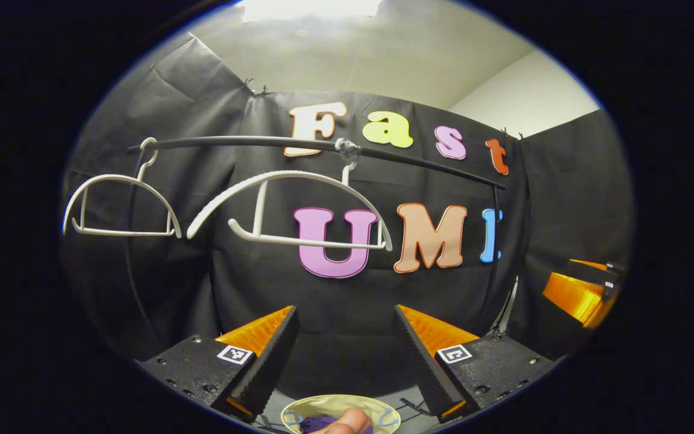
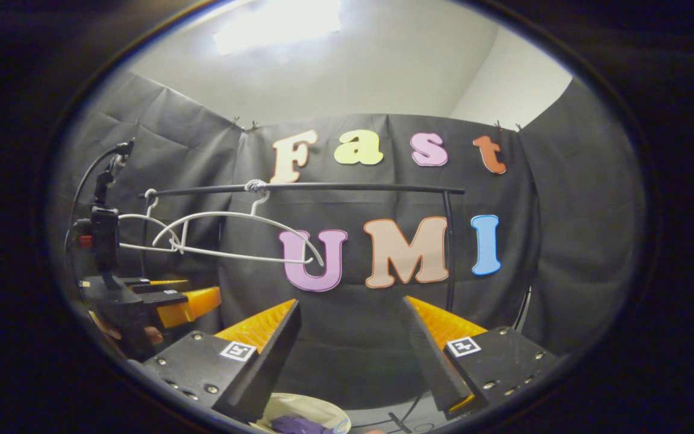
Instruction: Grasp the clothes on the hanger with both hands and then place them into the laundry hamper below.
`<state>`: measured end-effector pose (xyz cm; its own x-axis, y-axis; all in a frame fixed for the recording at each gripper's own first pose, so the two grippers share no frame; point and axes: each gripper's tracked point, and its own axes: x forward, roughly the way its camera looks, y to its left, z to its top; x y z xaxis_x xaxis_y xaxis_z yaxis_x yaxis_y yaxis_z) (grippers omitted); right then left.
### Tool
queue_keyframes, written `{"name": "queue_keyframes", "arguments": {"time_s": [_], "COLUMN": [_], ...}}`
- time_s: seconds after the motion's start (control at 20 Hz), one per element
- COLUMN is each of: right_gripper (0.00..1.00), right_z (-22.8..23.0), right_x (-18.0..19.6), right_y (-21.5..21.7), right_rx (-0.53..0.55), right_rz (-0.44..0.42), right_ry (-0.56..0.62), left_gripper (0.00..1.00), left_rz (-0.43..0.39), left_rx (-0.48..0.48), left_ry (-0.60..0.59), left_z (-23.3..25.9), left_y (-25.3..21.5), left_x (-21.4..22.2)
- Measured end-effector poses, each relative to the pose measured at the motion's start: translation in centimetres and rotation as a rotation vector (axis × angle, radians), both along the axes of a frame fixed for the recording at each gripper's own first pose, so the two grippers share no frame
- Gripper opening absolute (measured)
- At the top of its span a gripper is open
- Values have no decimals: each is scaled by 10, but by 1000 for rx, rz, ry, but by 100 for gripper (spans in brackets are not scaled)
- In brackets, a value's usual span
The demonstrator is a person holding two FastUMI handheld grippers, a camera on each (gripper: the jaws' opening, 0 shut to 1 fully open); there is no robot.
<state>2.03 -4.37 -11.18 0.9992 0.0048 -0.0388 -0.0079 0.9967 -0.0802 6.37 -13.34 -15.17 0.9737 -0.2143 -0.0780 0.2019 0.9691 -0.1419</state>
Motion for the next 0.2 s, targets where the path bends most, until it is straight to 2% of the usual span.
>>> {"name": "queue_keyframes", "arguments": {"time_s": [0.2], "right_gripper": [99], "right_z": [-2], "right_x": [-1], "right_y": [-36], "right_rx": [-6], "right_rz": [-48], "right_ry": [9], "left_gripper": [92], "left_rz": [-10], "left_rx": [-16], "left_ry": [25], "left_z": [-10], "left_y": [-21], "left_x": [2]}}
